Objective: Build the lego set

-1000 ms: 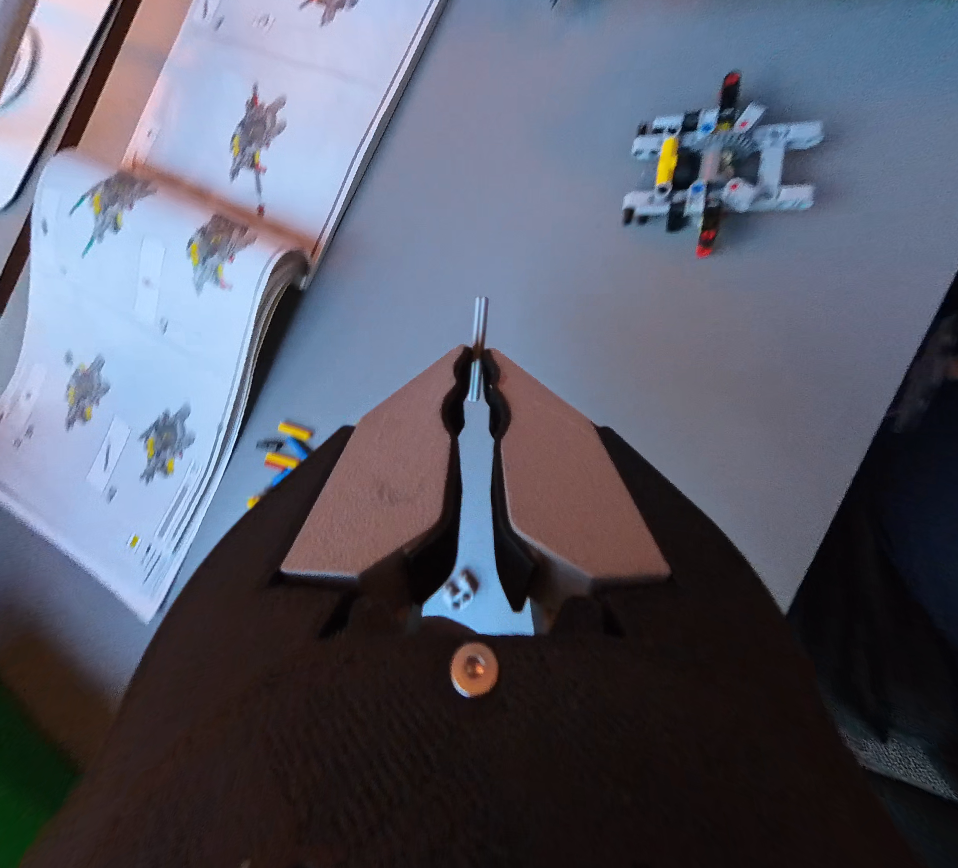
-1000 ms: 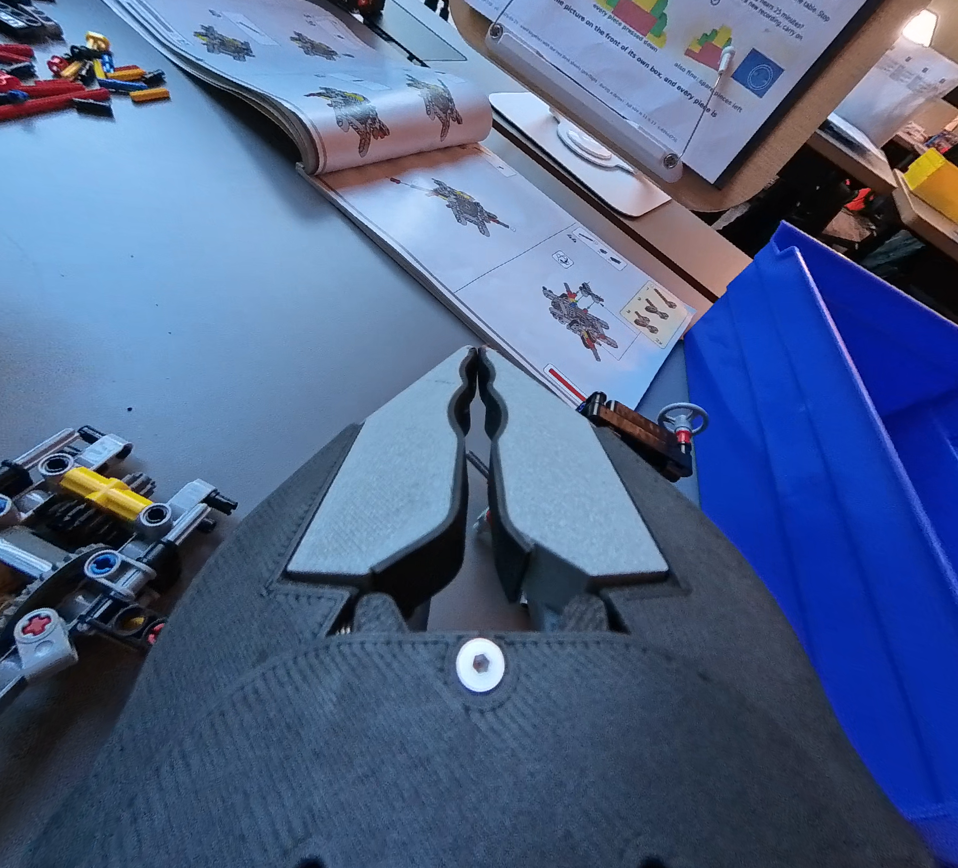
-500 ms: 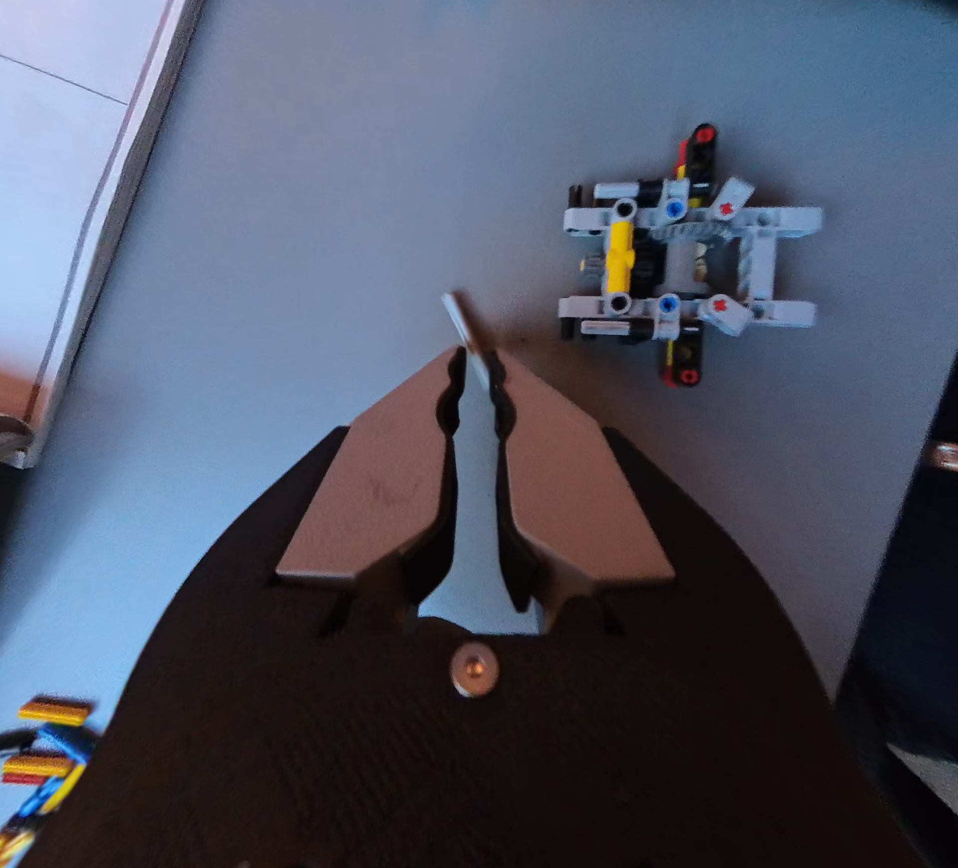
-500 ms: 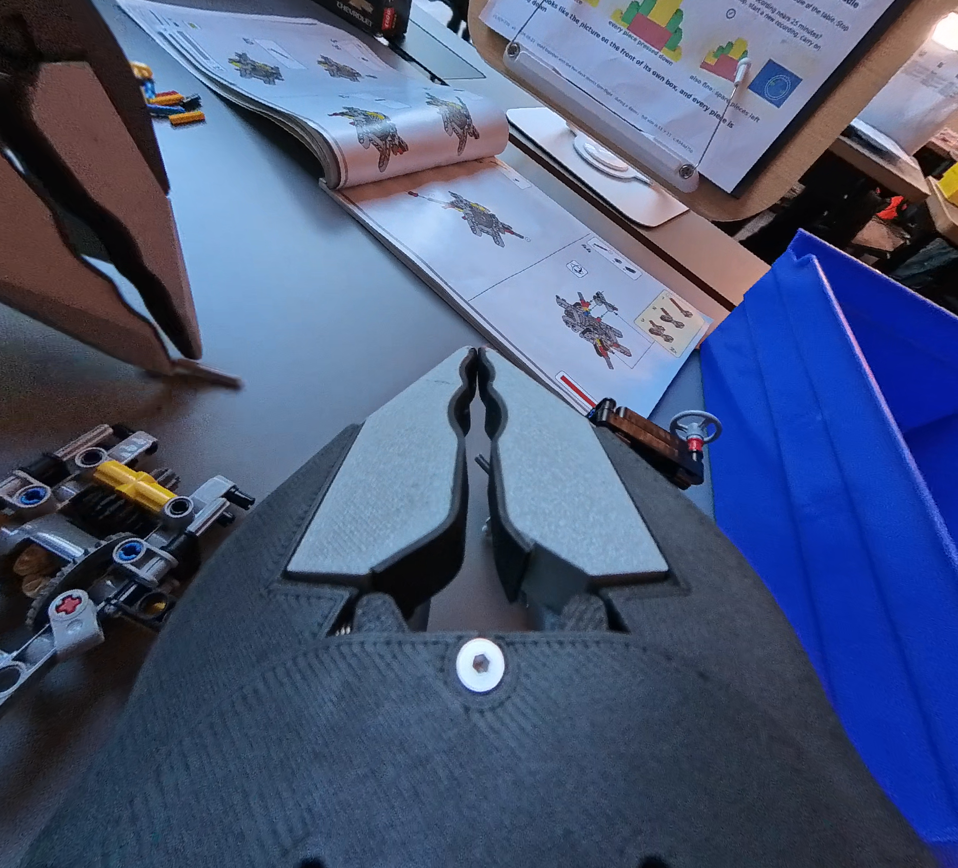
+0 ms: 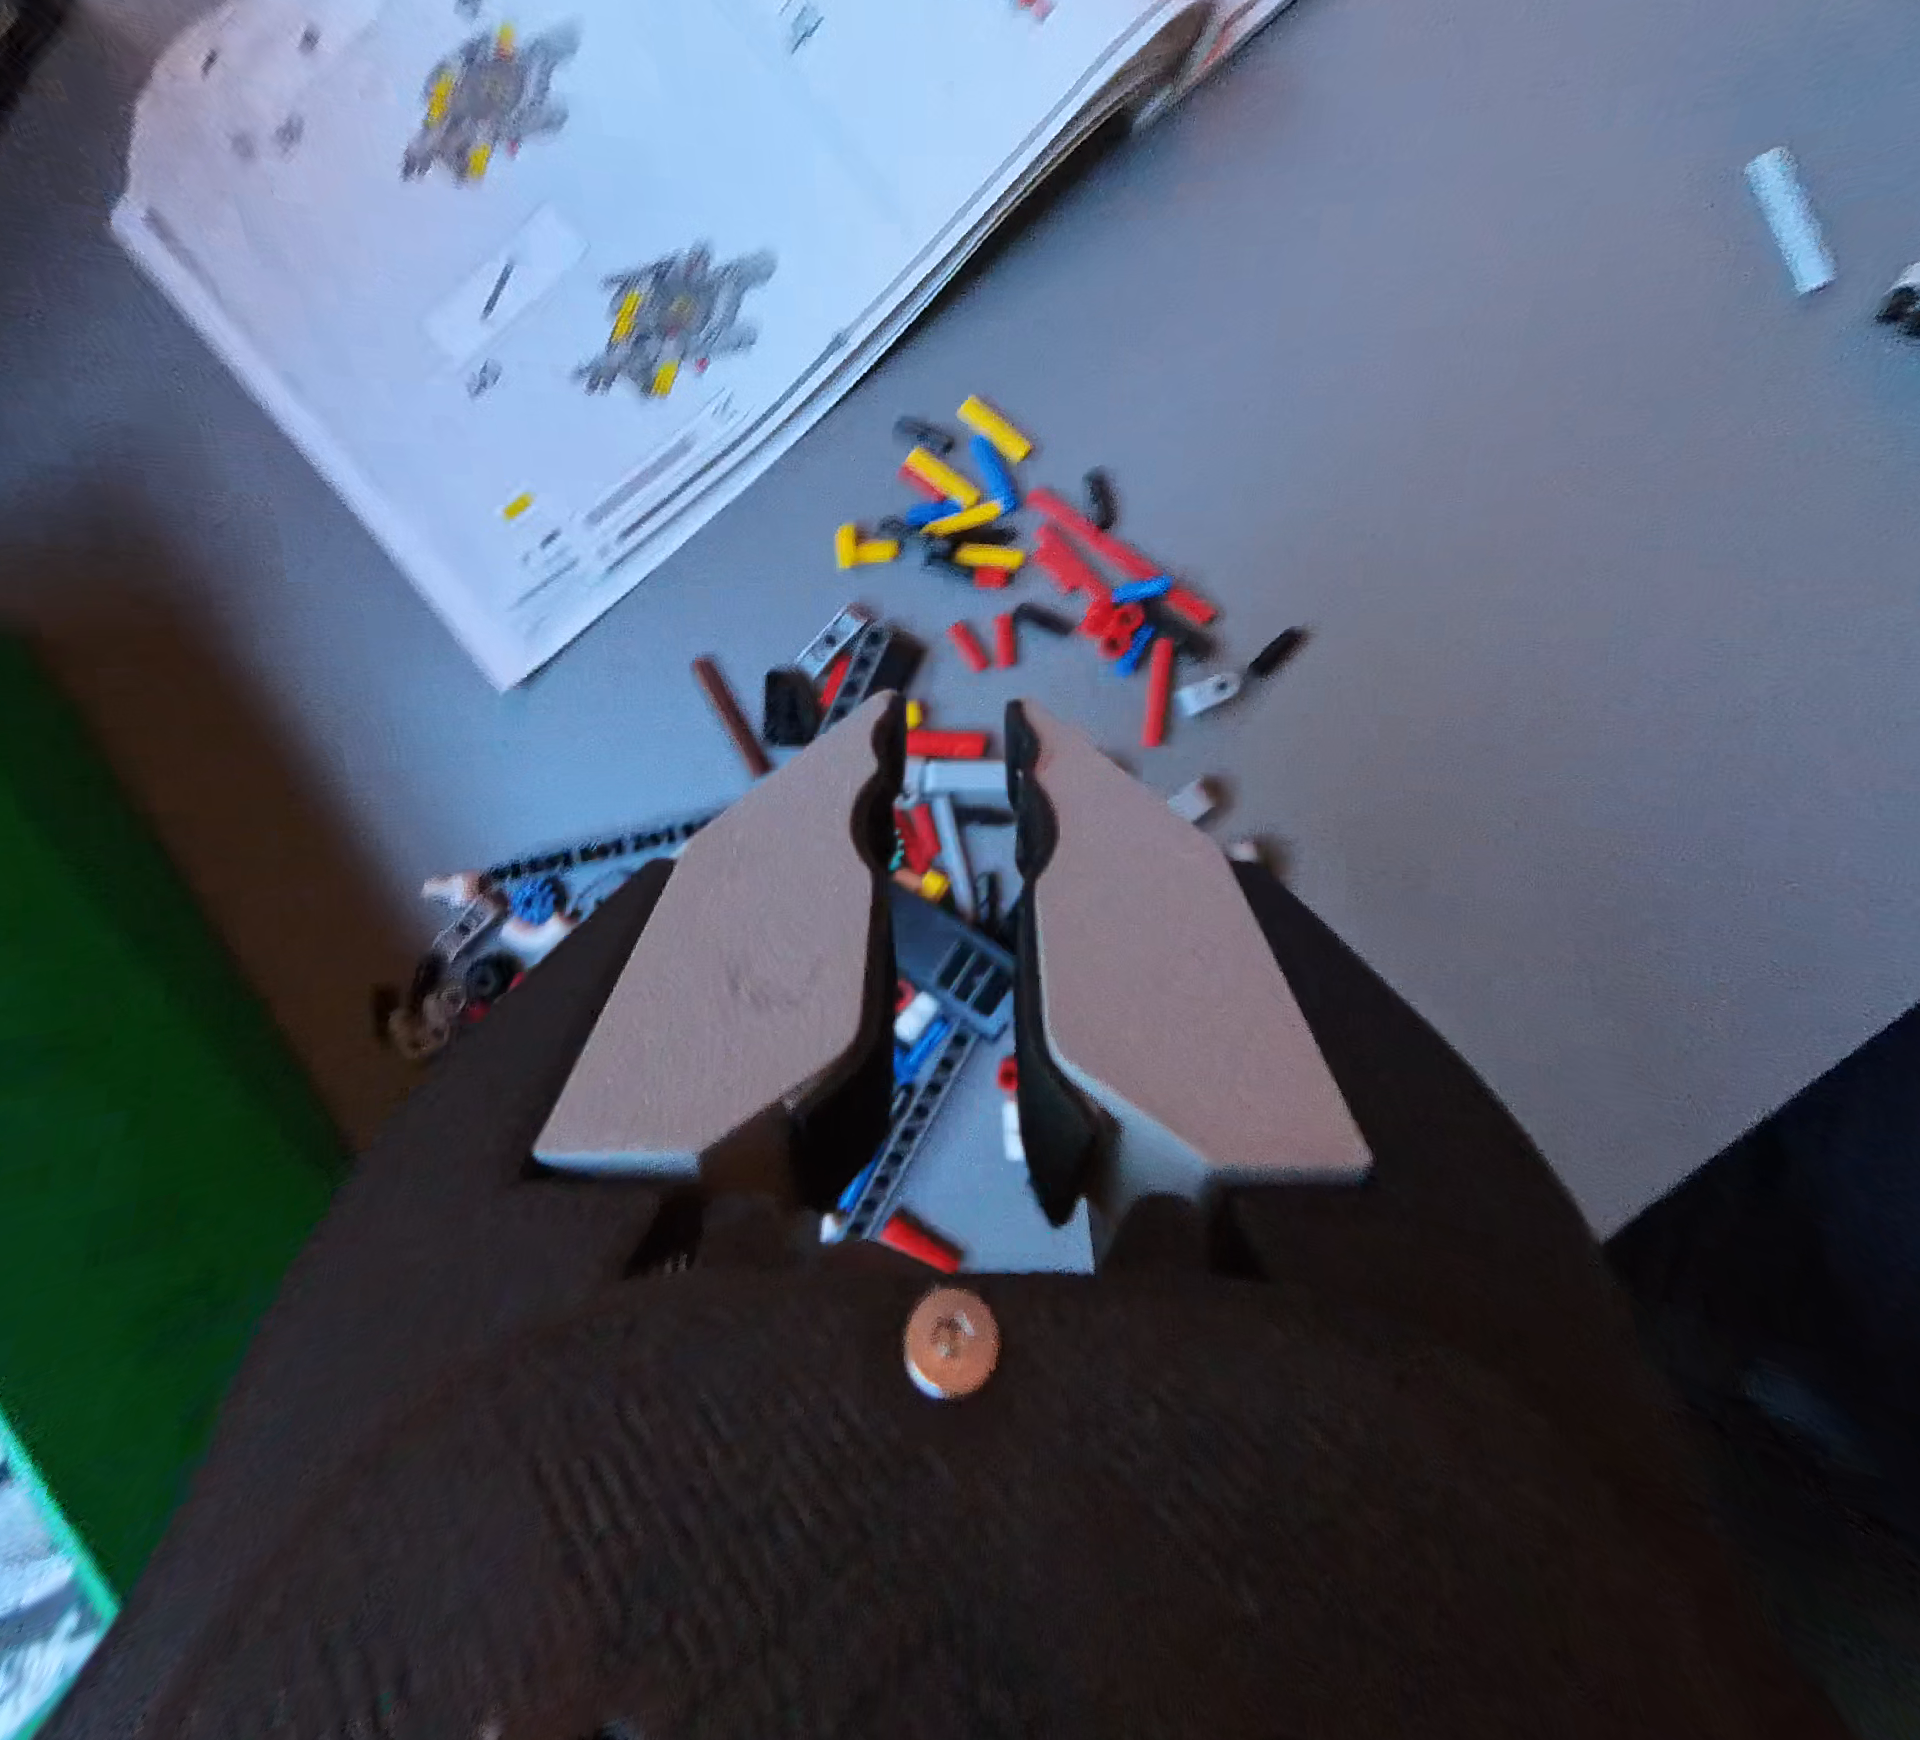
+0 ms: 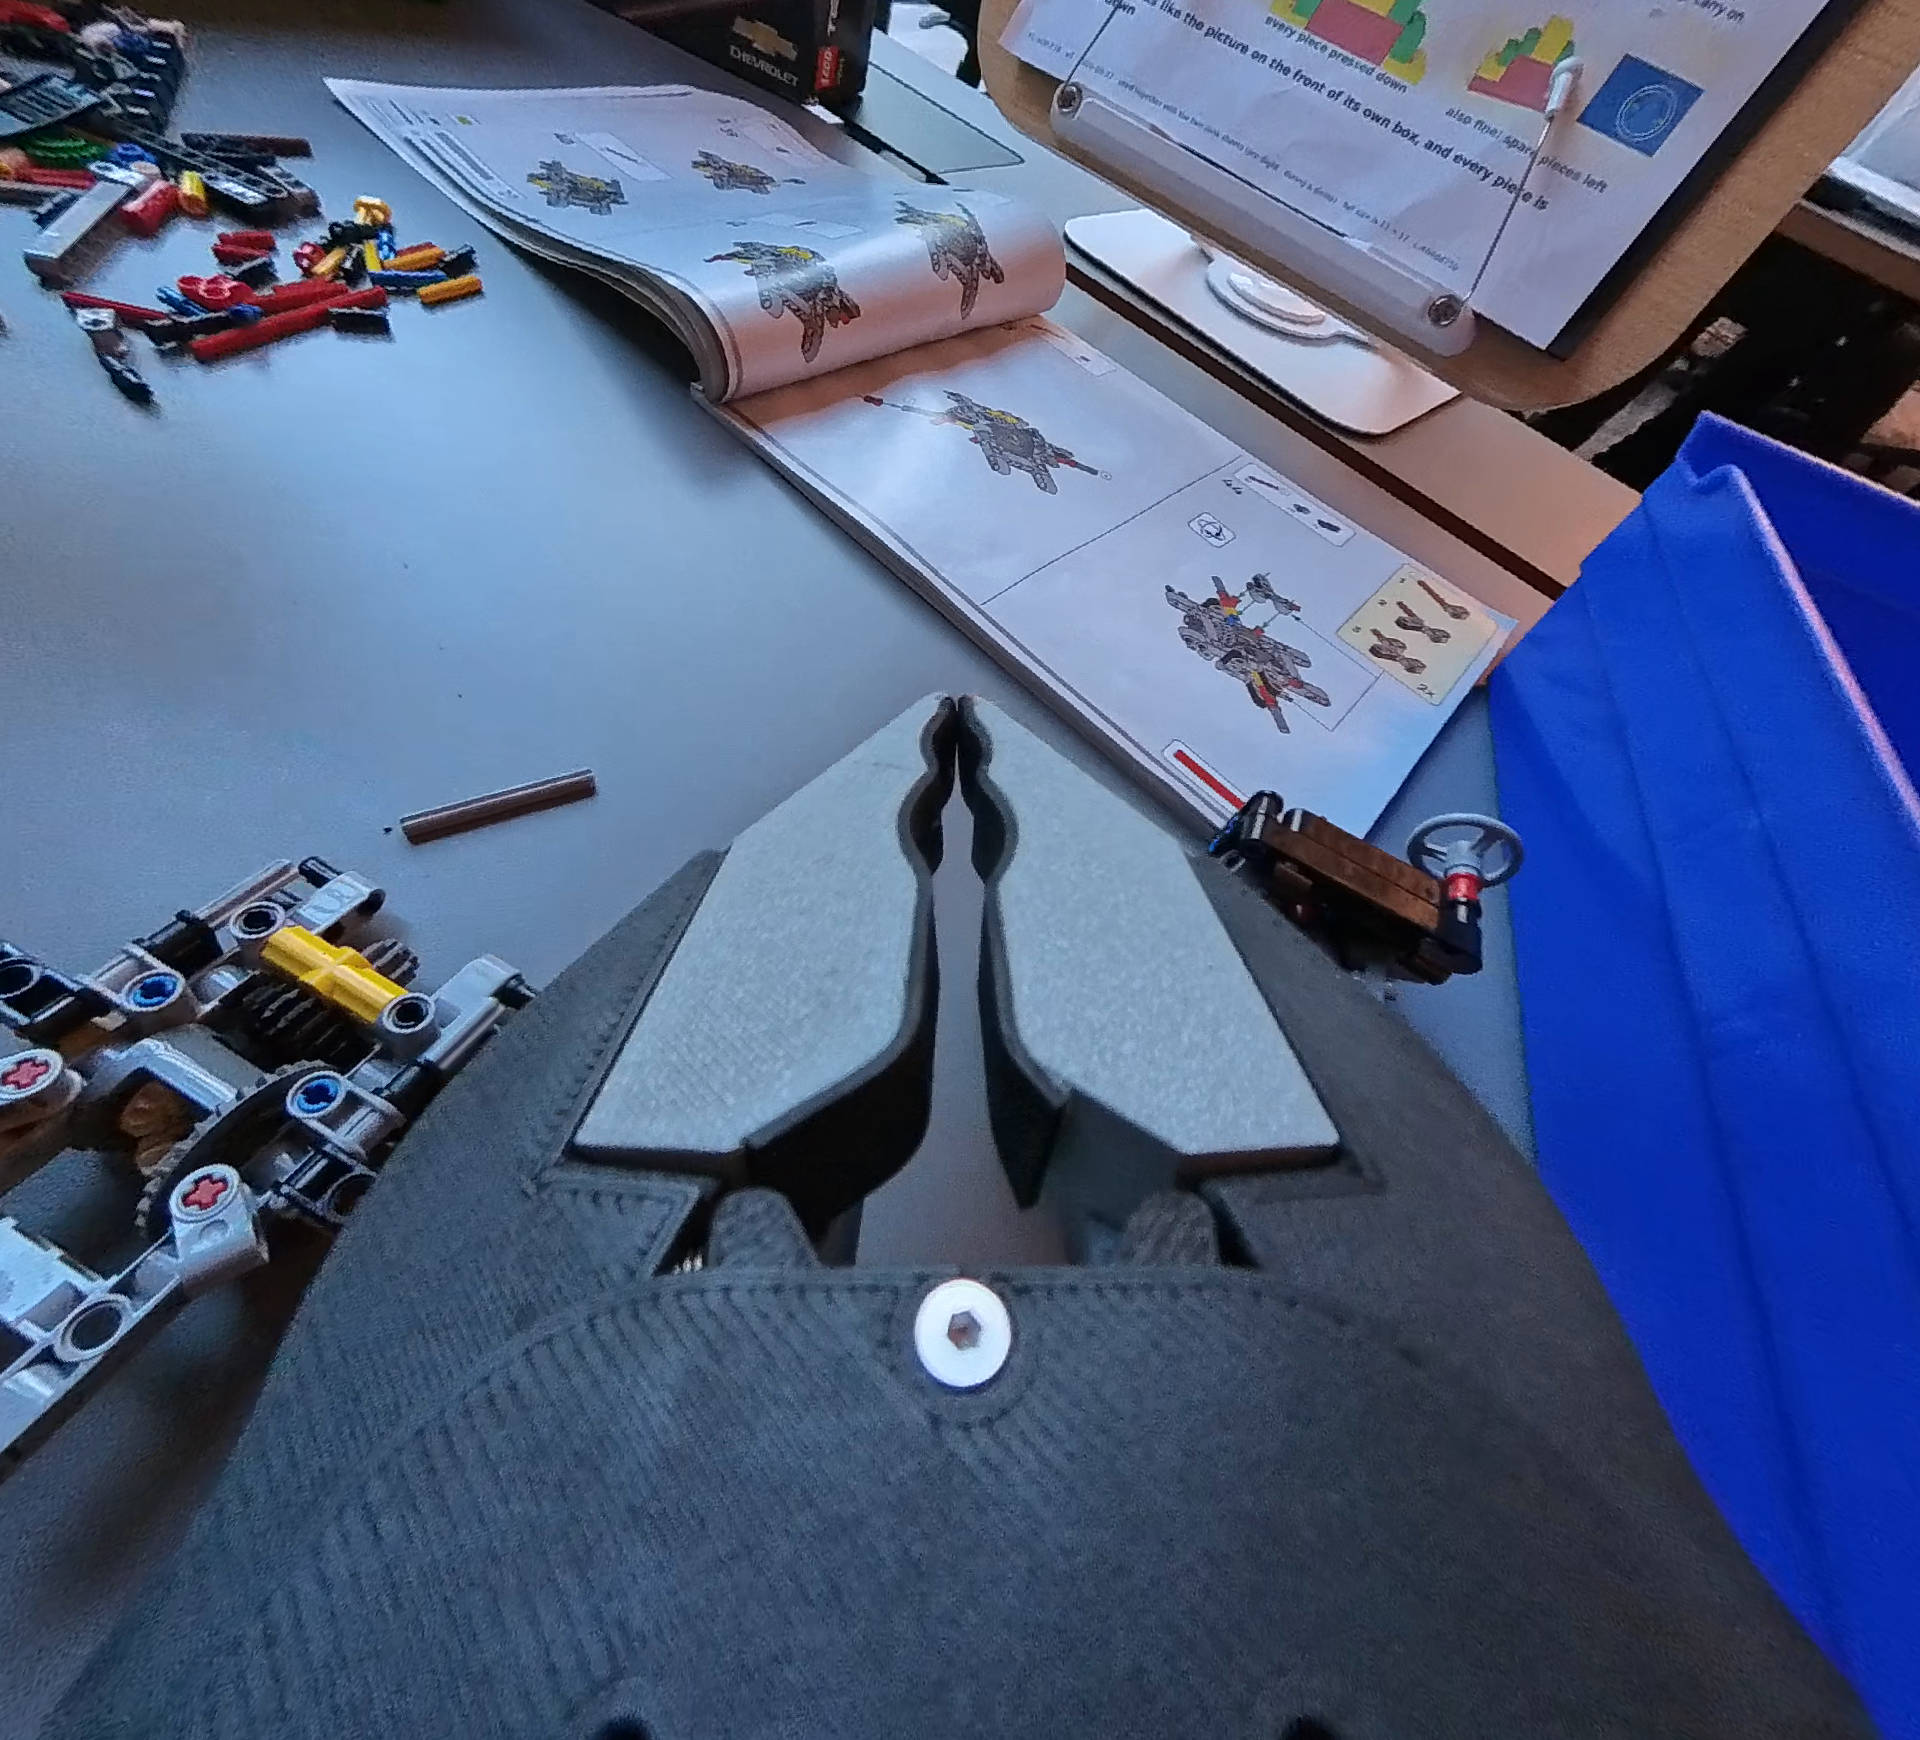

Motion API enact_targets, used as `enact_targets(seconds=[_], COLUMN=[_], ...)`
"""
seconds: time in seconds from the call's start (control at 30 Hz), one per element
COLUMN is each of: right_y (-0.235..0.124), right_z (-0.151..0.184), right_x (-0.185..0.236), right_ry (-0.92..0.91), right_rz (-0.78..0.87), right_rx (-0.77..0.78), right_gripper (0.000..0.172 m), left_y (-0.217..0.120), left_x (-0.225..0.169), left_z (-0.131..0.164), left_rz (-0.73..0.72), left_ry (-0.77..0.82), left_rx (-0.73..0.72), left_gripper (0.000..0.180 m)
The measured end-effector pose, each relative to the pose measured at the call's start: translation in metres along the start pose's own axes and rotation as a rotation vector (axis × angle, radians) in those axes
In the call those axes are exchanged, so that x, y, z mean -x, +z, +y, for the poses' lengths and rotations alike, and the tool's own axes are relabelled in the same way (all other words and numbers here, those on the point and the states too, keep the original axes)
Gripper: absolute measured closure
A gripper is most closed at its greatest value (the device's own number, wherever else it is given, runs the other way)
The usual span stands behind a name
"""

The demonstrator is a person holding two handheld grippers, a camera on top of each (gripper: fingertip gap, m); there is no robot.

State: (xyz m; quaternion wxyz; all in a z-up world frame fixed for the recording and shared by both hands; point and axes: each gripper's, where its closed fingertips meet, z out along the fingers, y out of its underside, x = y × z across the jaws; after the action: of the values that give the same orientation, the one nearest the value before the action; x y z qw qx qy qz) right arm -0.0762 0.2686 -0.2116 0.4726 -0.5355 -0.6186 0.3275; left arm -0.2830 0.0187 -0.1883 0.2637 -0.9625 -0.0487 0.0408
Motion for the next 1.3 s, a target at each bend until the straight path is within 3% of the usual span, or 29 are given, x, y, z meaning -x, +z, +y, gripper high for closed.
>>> enact_targets(seconds=[0.3,0.77,1.1,1.3], right_y=[0.002,0.001,-0.001,-0.002], right_z=[0.003,0.001,-0.003,-0.004], right_x=[0.003,0.001,0.005,0.002], right_ry=[-0.003,0.029,0.031,0.042], right_rz=[-0.005,-0.022,-0.048,-0.043], right_rx=[0.009,-0.007,-0.023,-0.032], right_gripper=[0.172,0.172,0.172,0.172], left_y=[0.041,0.053,0.021,0.010], left_x=[-0.003,0.001,0.002,-0.050], left_z=[0.071,0.076,0.044,-0.023], left_rz=[0.106,0.069,-0.049,-0.056], left_ry=[0.021,0.049,0.112,0.258], left_rx=[0.263,0.311,0.245,0.058], left_gripper=[0.176,0.179,0.179,0.179])
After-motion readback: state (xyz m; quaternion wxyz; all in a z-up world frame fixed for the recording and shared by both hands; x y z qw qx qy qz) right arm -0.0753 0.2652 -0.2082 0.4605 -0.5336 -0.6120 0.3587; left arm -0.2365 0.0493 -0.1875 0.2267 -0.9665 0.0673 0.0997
